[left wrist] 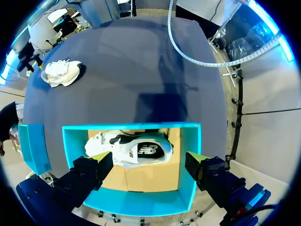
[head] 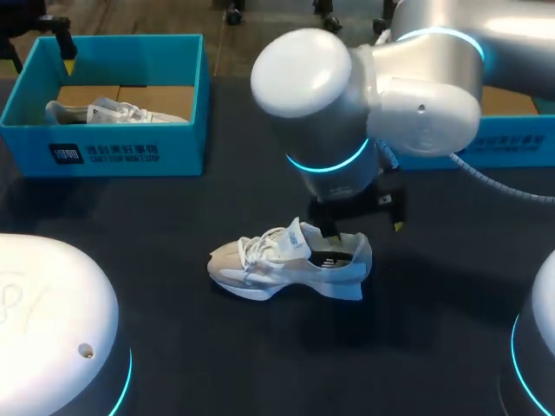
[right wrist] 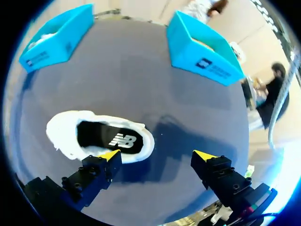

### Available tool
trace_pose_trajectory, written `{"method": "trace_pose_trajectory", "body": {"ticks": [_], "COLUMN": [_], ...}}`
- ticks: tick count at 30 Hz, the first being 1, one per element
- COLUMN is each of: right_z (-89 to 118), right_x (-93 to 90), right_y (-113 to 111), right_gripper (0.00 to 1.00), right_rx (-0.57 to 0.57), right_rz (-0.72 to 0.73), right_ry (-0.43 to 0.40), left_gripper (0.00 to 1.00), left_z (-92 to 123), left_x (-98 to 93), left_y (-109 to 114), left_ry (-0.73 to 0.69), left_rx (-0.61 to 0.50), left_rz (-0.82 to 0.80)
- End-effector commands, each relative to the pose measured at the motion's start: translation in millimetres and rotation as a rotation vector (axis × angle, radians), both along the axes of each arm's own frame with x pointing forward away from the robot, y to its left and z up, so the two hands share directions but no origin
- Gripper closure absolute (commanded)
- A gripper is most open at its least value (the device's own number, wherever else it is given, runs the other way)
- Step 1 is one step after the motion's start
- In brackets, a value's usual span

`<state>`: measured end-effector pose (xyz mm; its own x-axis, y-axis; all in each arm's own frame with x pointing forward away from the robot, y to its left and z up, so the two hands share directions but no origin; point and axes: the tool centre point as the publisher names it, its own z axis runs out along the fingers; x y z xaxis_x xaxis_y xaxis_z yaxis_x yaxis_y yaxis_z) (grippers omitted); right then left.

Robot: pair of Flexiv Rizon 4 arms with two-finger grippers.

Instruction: Take the shoe out of the shoebox, open the shoe tongue, remove and reinsert the insole, then place the shoe into the shoebox

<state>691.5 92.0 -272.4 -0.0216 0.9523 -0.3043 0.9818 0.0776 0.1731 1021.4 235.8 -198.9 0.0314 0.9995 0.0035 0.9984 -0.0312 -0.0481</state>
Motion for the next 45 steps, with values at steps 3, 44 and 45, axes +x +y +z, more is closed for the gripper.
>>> {"method": "trace_pose_trajectory", "body": {"ticks": [3, 44, 45], "right_z": [32, 45, 44], "right_x": [-8.4, -12.8, -11.7], "right_y": [-11, -30, -29], "right_gripper": [0.00, 0.00, 0.00], "right_rx": [0.092, 0.237, 0.239], "right_rz": [0.253, 1.034, 1.069], "right_ry": [-0.007, 0.015, 0.011], "left_gripper": [0.00, 0.00, 0.00], "left_z": [0, 0, 0], "left_x": [-1.5, -1.5, -1.5], "left_y": [0, 0, 0], "left_ry": [-0.004, -0.004, -0.004], "left_rx": [0.001, 0.001, 0.001], "left_rz": [-0.001, -0.001, -0.001]}}
